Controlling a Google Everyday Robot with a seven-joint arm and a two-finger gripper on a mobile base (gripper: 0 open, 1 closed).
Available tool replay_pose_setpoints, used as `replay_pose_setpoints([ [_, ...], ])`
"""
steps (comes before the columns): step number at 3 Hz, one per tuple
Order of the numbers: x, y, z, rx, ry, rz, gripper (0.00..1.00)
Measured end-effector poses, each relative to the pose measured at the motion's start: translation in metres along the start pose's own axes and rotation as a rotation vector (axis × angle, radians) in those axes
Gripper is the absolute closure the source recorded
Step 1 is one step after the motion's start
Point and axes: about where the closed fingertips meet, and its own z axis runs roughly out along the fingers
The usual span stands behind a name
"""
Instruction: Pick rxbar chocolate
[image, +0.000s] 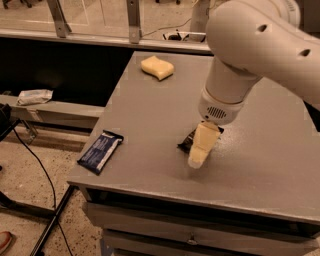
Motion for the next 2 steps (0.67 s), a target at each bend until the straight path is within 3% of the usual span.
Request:
replay_pose_setpoints([
  [1,-0.001,-0.007,0.021,-0.014,0.027,0.030,0.00],
  [2,-0.002,-0.011,0.036,-0.033,0.044,0.061,0.18],
])
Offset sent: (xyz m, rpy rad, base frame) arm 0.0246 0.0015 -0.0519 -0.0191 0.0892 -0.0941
